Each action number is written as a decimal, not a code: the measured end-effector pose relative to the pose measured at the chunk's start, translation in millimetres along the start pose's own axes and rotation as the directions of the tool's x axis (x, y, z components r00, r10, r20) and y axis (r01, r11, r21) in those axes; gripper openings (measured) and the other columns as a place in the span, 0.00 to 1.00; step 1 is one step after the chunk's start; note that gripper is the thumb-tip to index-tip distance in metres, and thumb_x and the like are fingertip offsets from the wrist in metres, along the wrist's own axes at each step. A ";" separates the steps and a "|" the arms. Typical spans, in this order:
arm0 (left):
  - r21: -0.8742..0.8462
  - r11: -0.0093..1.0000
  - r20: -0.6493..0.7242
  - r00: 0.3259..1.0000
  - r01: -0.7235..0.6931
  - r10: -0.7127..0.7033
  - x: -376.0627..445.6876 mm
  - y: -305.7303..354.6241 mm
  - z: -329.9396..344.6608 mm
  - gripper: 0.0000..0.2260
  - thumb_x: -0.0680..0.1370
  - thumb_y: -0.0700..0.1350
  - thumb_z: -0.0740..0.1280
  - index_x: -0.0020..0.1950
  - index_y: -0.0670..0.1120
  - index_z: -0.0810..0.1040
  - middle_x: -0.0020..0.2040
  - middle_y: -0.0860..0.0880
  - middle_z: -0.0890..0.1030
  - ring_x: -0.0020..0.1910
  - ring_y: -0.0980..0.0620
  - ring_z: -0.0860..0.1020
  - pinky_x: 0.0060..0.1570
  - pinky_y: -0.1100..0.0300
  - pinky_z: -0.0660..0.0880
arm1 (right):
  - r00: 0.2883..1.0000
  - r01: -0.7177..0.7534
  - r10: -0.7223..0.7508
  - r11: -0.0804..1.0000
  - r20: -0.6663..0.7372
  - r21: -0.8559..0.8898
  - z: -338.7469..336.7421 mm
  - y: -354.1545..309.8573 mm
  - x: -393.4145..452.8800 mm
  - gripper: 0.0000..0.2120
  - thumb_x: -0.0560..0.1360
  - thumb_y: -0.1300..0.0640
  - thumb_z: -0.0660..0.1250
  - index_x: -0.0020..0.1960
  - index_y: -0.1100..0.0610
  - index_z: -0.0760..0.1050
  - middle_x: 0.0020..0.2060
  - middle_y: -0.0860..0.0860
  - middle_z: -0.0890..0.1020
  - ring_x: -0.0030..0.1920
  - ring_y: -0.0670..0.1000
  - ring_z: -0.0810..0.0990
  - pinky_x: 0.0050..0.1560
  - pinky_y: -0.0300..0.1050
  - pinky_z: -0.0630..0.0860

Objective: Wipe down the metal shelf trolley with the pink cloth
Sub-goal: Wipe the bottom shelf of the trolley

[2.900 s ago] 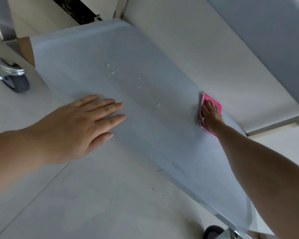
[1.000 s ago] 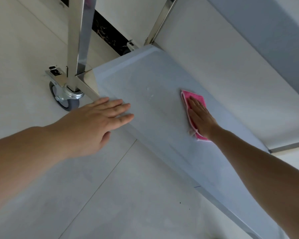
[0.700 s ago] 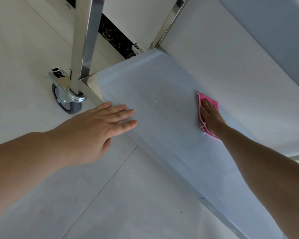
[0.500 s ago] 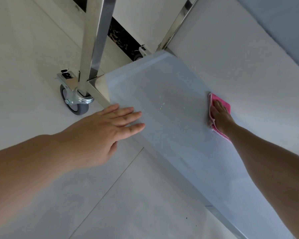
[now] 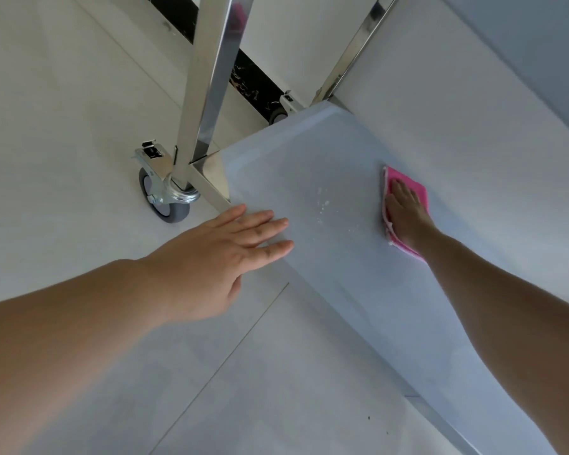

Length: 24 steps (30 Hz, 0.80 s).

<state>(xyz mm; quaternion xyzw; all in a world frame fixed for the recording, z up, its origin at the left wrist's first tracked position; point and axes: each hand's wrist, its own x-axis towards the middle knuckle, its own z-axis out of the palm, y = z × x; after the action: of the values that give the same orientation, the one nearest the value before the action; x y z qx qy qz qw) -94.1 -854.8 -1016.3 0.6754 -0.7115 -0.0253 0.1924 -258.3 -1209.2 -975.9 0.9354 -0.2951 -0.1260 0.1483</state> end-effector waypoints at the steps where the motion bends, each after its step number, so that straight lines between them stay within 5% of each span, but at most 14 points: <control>1: 0.005 1.000 0.004 1.000 -0.001 0.001 0.1 -0.8 0.7 0.33 0.75 0.41 0.57 0.73 0.58 0.43 0.75 0.56 0.42 0.72 0.62 0.34 0.69 0.62 0.30 | 1.000 0.010 -0.010 1.000 -0.004 0.010 -3.9 -11.2 -4.0 0.25 0.80 0.58 0.54 0.74 0.66 0.53 0.75 0.62 0.50 0.76 0.60 0.46 0.75 0.54 0.46; 4: 0.012 1.000 0.012 1.000 -0.001 0.001 -0.6 -3.1 4.5 0.33 0.76 0.43 0.56 0.72 0.59 0.39 0.75 0.56 0.38 0.71 0.61 0.31 0.68 0.62 0.28 | 1.000 0.012 -0.012 0.994 0.001 0.109 -17.9 -48.2 -23.3 0.24 0.82 0.56 0.48 0.75 0.63 0.50 0.76 0.59 0.50 0.76 0.57 0.46 0.75 0.52 0.46; 7: 0.023 1.000 -0.011 1.000 -0.013 0.014 -1.4 -3.6 5.8 0.33 0.76 0.43 0.57 0.73 0.57 0.39 0.74 0.55 0.37 0.72 0.58 0.31 0.69 0.60 0.29 | 0.996 -0.026 0.058 0.914 -0.067 0.405 -32.5 -89.4 -50.7 0.23 0.81 0.55 0.49 0.75 0.58 0.51 0.76 0.55 0.53 0.76 0.54 0.50 0.75 0.52 0.48; 20: -0.018 1.000 0.054 0.998 -0.017 0.018 0.8 0.5 -2.0 0.36 0.77 0.46 0.54 0.69 0.54 0.27 0.70 0.57 0.28 0.69 0.60 0.27 0.66 0.62 0.25 | 0.993 0.098 -0.118 0.921 0.031 0.377 -59.3 -163.4 -115.4 0.25 0.81 0.47 0.42 0.76 0.51 0.40 0.76 0.49 0.43 0.76 0.51 0.39 0.75 0.52 0.38; 24: 0.006 1.000 -0.028 0.999 0.016 -0.015 -4.8 -12.3 -12.2 0.33 0.76 0.42 0.56 0.75 0.50 0.40 0.76 0.53 0.41 0.74 0.57 0.37 0.72 0.60 0.36 | 0.979 0.190 -0.203 0.915 -0.001 0.355 -58.2 -157.7 -105.8 0.25 0.81 0.45 0.41 0.75 0.48 0.40 0.76 0.46 0.42 0.75 0.48 0.38 0.75 0.50 0.38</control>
<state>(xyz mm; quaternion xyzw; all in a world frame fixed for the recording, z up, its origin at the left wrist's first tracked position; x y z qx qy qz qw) -78.6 -848.5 -1009.8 0.6818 -0.7035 -0.0152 0.1999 -242.3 -1011.8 -962.0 0.9692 -0.2202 -0.1019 -0.0410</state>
